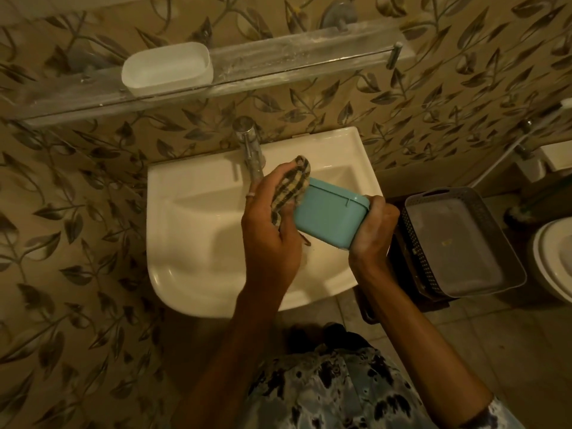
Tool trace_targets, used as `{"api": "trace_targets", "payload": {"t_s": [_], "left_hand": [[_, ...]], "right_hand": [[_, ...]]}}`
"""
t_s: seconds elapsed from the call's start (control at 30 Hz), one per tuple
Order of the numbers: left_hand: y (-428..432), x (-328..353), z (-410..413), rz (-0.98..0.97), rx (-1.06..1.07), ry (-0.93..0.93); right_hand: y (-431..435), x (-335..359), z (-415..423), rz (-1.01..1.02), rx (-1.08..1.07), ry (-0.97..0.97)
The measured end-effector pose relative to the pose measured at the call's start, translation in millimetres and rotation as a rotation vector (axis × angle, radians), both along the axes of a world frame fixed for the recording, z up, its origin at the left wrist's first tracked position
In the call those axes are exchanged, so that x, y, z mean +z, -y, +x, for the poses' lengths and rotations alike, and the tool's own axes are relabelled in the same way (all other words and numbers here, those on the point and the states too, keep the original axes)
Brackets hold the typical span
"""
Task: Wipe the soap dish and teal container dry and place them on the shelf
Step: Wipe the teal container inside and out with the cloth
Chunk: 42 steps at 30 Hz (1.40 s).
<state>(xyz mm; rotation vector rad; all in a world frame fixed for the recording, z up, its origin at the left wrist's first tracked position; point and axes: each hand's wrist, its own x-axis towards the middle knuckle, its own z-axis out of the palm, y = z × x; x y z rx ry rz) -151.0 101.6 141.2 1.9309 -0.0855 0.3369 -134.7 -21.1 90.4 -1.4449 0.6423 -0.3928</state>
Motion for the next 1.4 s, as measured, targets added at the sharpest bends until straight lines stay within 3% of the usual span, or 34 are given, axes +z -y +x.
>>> {"api": "trace_targets", "payload": {"t_s": [0.13,0.27,0.33,0.43,0.6,0.67,0.73,0.8,0.9,0.97,1.03,1.07,1.13,1.2,1.27,1.4], "left_hand": [[24,-2,-26,0.297,0.027,0.128],[37,-7,-37,0.577,-0.082,0.248],[30,-10,-32,0.573,-0.062,0.242],[17,-13,-23,0.376,-0.012,0.159],[-18,-20,8,-0.080,-0.074,-0.076],[-32,-24,15,-0.278,0.010,-0.251],[-46,-31,16,-0.424,0.138,-0.374],[-57,-35,16,-0.594,0.202,-0.454],[-70,-32,14,-0.988,0.099,-0.481],[-70,-27,13,-1.068,0.016,-0.427],[-63,-20,14,-0.988,0.033,-0.369],[-60,-17,15,-0.853,0.077,-0.323],[-54,-10,19,-0.436,0.091,-0.137],[-46,-9,23,-0.107,-0.119,0.035],[-32,-11,23,0.010,-0.289,0.027],[-15,-23,11,0.026,-0.323,-0.004]], "right_hand": [[-1,5,2,-0.103,-0.013,-0.033],[6,-8,-28,-0.044,0.302,-0.149],[5,-5,-21,-0.162,0.247,-0.044],[0,4,2,-0.183,0.061,-0.033],[6,-12,-2,0.182,0.049,-0.197],[16,-12,0,0.444,0.113,-0.262],[27,-10,0,0.559,0.240,-0.263],[37,-9,-1,0.588,0.364,-0.254],[46,-8,-4,0.584,0.496,-0.195],[46,-9,-6,0.554,0.524,-0.160],[45,-11,-9,0.502,0.548,-0.130],[44,-11,-9,0.479,0.556,-0.119],[40,-11,-10,0.459,0.572,-0.105],[35,-11,-9,0.425,0.587,-0.101],[30,-12,-9,0.389,0.590,-0.106],[31,-15,-11,0.396,0.533,-0.117]]}}
